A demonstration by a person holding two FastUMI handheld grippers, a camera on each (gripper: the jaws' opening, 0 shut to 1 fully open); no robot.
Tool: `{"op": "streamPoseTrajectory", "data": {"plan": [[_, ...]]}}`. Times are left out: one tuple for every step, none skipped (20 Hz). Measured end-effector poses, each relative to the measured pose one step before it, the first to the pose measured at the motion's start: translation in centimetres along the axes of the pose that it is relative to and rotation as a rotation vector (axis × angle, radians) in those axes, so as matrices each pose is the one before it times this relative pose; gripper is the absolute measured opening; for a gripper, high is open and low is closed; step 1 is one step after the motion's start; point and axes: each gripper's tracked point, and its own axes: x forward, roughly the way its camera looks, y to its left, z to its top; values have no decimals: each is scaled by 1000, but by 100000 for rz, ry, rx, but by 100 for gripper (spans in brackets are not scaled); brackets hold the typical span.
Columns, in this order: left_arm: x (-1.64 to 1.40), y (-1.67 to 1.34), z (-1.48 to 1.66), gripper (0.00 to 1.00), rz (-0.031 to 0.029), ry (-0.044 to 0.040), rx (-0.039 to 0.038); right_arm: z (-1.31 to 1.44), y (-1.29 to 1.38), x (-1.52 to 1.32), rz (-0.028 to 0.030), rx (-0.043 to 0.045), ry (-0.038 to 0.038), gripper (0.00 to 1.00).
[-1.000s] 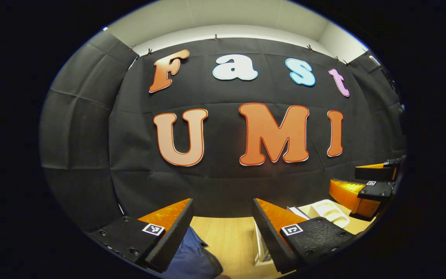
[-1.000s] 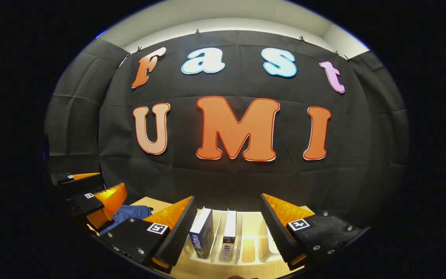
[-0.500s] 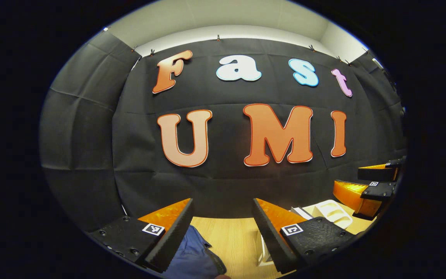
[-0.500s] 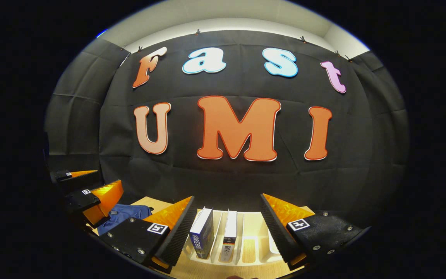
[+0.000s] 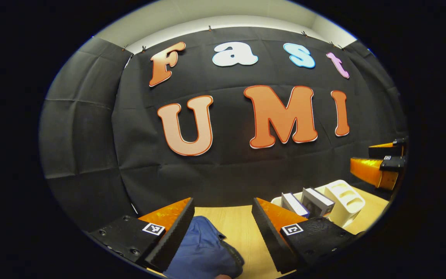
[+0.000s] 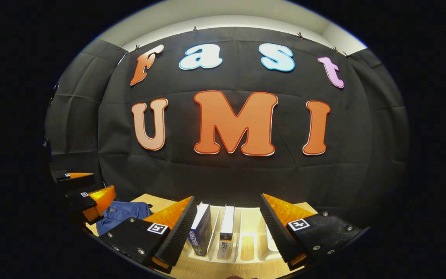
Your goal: Open the schoolbag, grab two books from the bookshelf and put them into the schoolbag.
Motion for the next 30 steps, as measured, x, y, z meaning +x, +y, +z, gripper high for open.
{"op": "streamPoseTrajectory", "data": {"plan": [[4, 32, -809, 92, -520, 1954, 1732, -184, -233, 49, -244, 10, 250, 96], [194, -92, -1159, 92, -785, 2062, 2285, -197, -242, 93, -163, 142, 317, 96], [174, -184, -1120, 92, -779, 1561, 3400, -211, -212, 61, -195, 125, 318, 96], [27, -119, -1190, 92, -748, 2015, 4355, -292, -79, 168, 343, 369, 768, 96], [135, -55, -1340, 92, -959, 2508, 4021, -433, -200, 167, -54, 220, 793, 96], [129, 6, -1364, 92, -38, 3274, 3165, -324, -297, 95, -265, -13, 751, 96], [-185, -248, -1640, 92, -27, 4859, 1947, -264, -299, 137, -455, -253, 532, 96], [78, -61, -1446, 93, 285, 4410, 1343, -206, -308, 45, -457, -308, 341, 96], [233, -129, -1370, 93, -339, 3190, 1339, -303, -272, 42, -259, -166, 465, 96], [256, -205, -1134, 94, -730, 2479, 1942, -253, -217, 72, -264, -61, 522, 96], [36, -498, -1170, 94, -684, 2042, 2695, -297, -201, 119, -286, 26, 567, 96], [130, -369, -971, 94, -854, 1821, 3615, -273, -259, 86, -502, 60, 647, 96], [-59, -551, -1238, 94, -1402, 1843, 4317, -304, -93, 78, -360, -9, 610, 96], [-94, -584, -1338, 96, -830, 1124, 4886, -233, -193, 99, -534, -95, 422, 96], [183, -655, -797, 97, -728, 1031, 4977, -213, -214, 5, -529, -210, 357, 96], [85, -557, -907, 97, -176, 1565, 4209, -270, -32, 105, -271, -149, 644, 96], [74, -688, -967, 96, 148, 1828, 4220, -229, -184, 77, -460, -321, 440, 96], [214, -488, -826, 97, 194, 1124, 3463, -169, -116, -41, -467, -150, 268, 96], [50, -584, -647, 96, -298, 1088, 4229, -248, -227, 58, -688, -271, 285, 96], [106, -798, -695, 96, -463, 1150, 4586, -190, -30, 60, -277, -116, 607, 96], [46, -816, -786, 96, -796, 1321, 4682, -210, -90, 36, -406, -150, 476, 96], [71, -908, -649, 96, -841, 1530, 4478, -198, -111, 81, -367, -114, 419, 96], [24, -824, -768, 96, -1165, 799, 3101, -203, -126, 102, -292, -218, 537, 96], [220, -825, -771, 96, -1407, 2125, 1241, -194, -57, 80, -252, -336, 506, 96], [266, -667, -993, 96, -916, 2444, 259, -158, -22, 93, -8, -536, 528, 96], [196, -350, -833, 96, 504, 2806, 175, 48, -23, 73, -342, -1043, -333, 96], [-81, -267, -775, 96, 196, 2324, 487, 63, -72, 103, -535, -1102, -324, 96], [110, -489, -433, 96, -756, 1132, 768, 89, 42, 65, -20, -751, -450, 96], [175, -473, -437, 96, -1496, 942, 1094, -52, 97, 156, 153, -58, 143, 96], [92, -746, -466, 96, -2199, 1865, 674, -139, 191, 91, 319, 398, 621, 96]]}}
